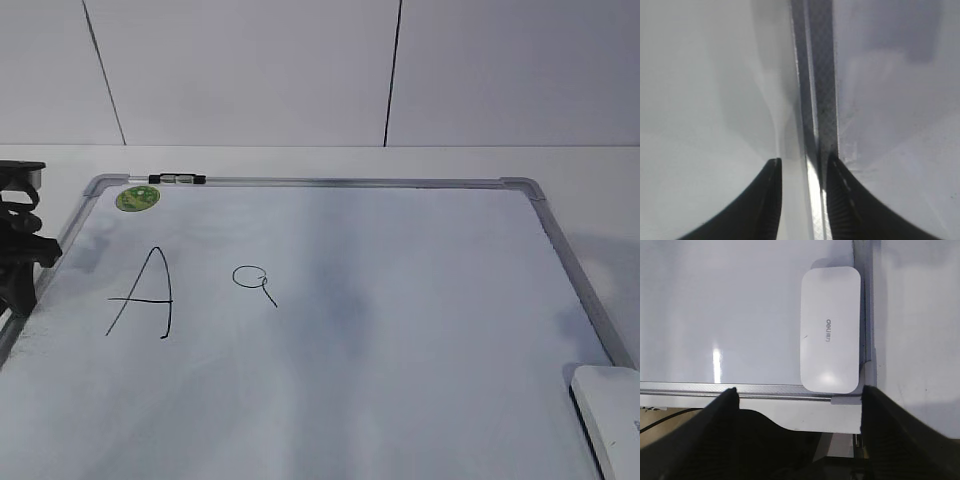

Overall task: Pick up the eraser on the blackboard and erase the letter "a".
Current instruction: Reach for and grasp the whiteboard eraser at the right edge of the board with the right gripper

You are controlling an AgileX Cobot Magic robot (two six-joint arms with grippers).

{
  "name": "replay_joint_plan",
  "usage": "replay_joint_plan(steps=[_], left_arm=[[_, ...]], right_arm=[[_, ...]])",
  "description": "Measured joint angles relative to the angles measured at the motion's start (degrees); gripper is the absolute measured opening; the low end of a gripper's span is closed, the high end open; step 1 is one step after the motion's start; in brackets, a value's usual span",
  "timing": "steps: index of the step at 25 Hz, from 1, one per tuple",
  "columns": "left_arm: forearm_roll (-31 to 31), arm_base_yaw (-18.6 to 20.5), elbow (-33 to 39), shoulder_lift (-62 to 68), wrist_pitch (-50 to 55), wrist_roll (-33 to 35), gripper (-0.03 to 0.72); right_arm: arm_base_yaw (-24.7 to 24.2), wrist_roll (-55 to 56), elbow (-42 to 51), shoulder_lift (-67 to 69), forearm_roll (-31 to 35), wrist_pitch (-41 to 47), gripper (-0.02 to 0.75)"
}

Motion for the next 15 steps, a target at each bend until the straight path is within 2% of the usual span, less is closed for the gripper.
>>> replay_joint_plan(steps=[6,12,15], left_arm=[[-1.0,0.0,-0.1,0.1,0.3,-0.3,0.029],[-1.4,0.0,-0.1,0.1,0.3,-0.8,0.020],[-1.4,0.0,-0.1,0.1,0.3,-0.9,0.019]], right_arm=[[0.0,0.0,0.0,0.0,0.1,-0.1,0.577],[0.0,0.0,0.0,2.7,1.4,-0.1,0.582],[0.0,0.0,0.0,6.0,2.7,-0.1,0.636]])
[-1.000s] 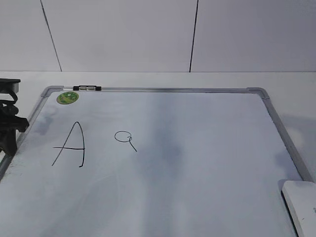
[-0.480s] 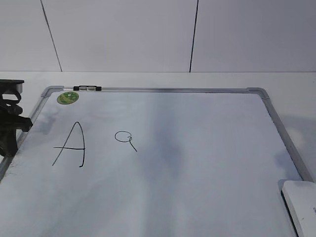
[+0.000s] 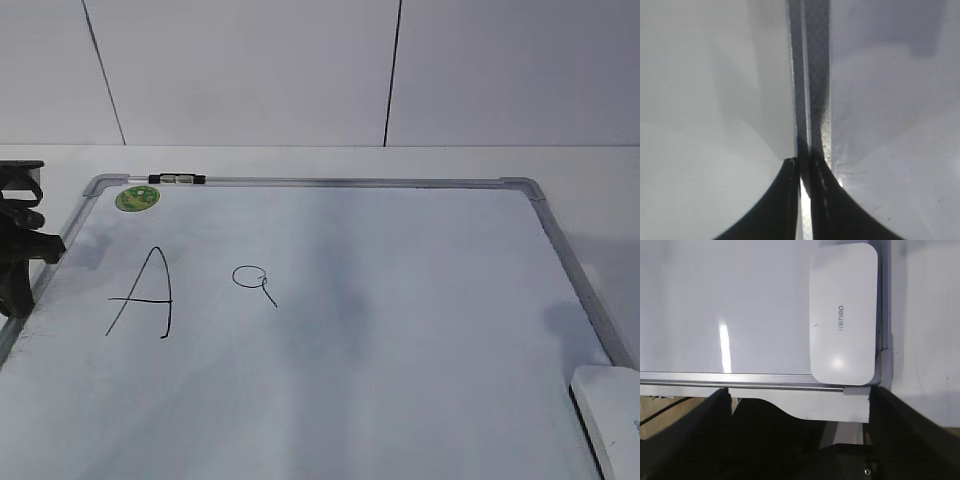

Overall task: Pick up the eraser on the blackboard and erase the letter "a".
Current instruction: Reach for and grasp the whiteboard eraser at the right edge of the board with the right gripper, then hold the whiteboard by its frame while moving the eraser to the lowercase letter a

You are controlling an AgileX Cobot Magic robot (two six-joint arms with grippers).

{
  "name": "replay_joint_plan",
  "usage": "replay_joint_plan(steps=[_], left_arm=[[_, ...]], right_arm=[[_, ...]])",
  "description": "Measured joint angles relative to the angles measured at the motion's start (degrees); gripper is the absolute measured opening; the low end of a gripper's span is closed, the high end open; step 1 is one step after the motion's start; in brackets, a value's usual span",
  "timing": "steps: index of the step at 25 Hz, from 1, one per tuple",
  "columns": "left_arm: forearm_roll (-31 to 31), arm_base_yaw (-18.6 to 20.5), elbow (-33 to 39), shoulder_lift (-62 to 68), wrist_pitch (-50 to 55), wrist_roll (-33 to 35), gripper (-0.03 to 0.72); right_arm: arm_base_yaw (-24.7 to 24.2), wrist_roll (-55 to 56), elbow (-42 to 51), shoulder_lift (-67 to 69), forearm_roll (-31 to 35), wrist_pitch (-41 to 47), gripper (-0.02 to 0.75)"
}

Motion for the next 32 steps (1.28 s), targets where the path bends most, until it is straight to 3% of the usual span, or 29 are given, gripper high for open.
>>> replay_joint_plan(steps=[4,12,22,32], left_arm=[[0.0,0.0,0.0,0.0,0.0,0.0,0.019],[-0.1,0.0,0.0,0.0,0.0,0.0,0.018],[-0.1,0.0,0.0,0.0,0.0,0.0,0.018],[-0.1,0.0,0.0,0.0,0.0,0.0,0.018]], right_arm=[[0.0,0.3,-0.1,4.7,-1.5,-0.2,0.677],[0.0,1.9,2.9,12.4,-2.8,-1.8,0.678],[0.0,-0.6,7.0,17.7,-4.6,-18.5,0.678],[0.0,-3.1,7.0,25.1,-3.7,-21.3,0.675]])
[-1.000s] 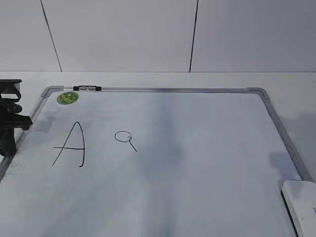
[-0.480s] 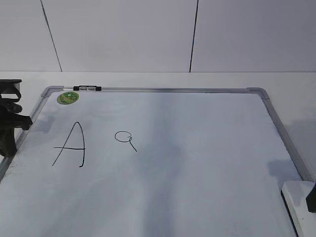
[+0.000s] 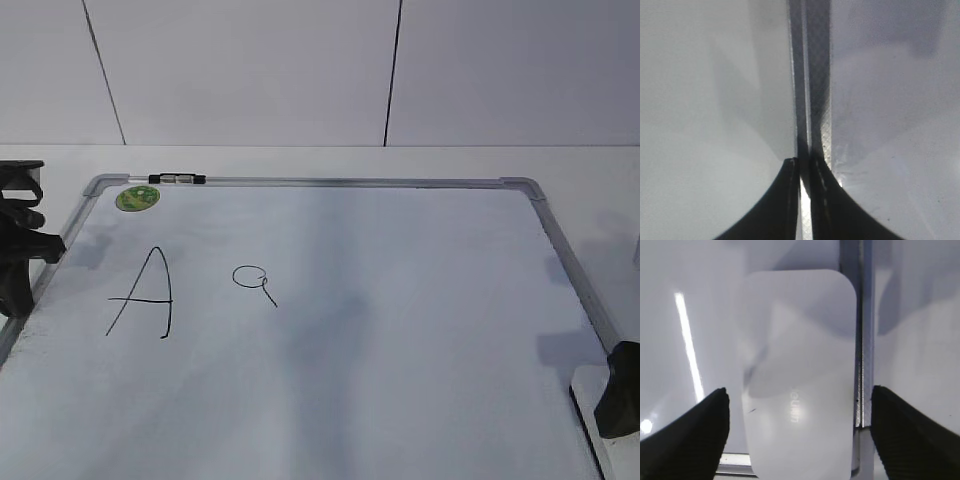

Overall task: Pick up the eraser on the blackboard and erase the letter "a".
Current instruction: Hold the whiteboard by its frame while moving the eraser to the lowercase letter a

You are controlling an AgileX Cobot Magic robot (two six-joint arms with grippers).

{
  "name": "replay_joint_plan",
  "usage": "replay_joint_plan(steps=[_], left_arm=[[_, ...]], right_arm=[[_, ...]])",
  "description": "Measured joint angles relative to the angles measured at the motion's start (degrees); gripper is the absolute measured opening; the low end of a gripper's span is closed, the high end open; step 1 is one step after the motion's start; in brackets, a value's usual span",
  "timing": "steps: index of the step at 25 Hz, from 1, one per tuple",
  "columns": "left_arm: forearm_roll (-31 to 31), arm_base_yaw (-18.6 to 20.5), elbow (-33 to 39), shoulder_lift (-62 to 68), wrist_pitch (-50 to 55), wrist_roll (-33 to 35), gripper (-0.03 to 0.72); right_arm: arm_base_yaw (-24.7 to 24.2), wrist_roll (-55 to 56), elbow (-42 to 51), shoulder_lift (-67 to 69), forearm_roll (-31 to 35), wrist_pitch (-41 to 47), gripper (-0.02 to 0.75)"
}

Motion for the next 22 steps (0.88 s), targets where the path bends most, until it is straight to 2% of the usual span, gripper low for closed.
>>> replay_joint_plan(steps=[22], left_arm=[[-0.1,0.0,0.0,0.0,-0.2,0.0,0.018]], right_arm=[[0.0,-3.8,-0.2,8.7,0.7,-1.4,0.654]])
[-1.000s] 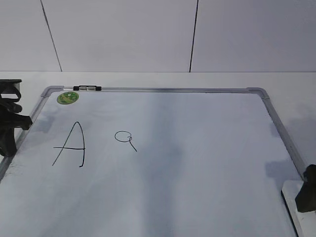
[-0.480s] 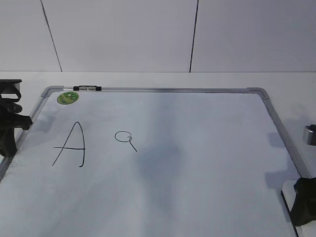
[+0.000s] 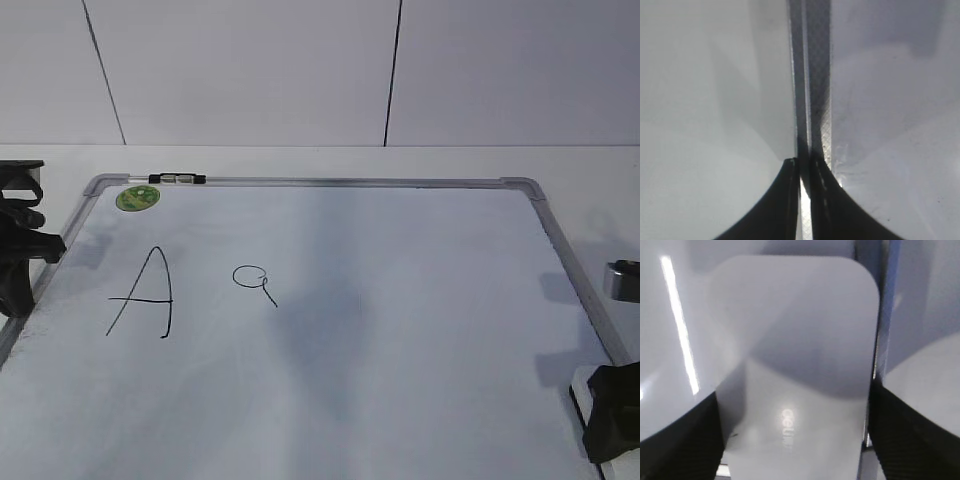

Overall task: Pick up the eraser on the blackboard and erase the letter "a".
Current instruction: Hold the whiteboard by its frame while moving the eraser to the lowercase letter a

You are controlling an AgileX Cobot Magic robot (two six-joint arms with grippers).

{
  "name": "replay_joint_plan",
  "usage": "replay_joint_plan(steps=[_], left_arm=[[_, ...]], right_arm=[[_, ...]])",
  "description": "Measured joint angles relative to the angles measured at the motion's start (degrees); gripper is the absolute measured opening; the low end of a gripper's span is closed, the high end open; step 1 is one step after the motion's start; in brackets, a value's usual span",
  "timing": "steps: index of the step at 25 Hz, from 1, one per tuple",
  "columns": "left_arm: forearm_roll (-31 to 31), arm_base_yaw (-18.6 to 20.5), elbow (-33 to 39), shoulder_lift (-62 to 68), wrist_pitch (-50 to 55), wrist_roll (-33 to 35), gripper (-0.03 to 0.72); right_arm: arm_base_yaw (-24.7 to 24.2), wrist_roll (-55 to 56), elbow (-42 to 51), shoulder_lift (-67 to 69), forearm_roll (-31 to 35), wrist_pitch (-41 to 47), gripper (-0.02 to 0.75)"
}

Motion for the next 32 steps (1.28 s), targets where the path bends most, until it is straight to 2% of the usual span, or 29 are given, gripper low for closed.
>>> replay_joint_plan(steps=[16,27,32], left_arm=[[-0.1,0.0,0.0,0.0,-0.1,0.0,0.018],[-0.2,0.0,0.0,0.0,-0.3,0.0,0.018],[-0.4,0.0,0.0,0.0,-0.5,0.0,0.018]], right_arm=[[0.0,-0.4,0.0,0.2,0.0,0.3,0.545],[0.0,-0.4,-0.3,0.2,0.0,0.8,0.539],[0.0,0.3,-3.8,0.7,-1.3,5.0,0.538]])
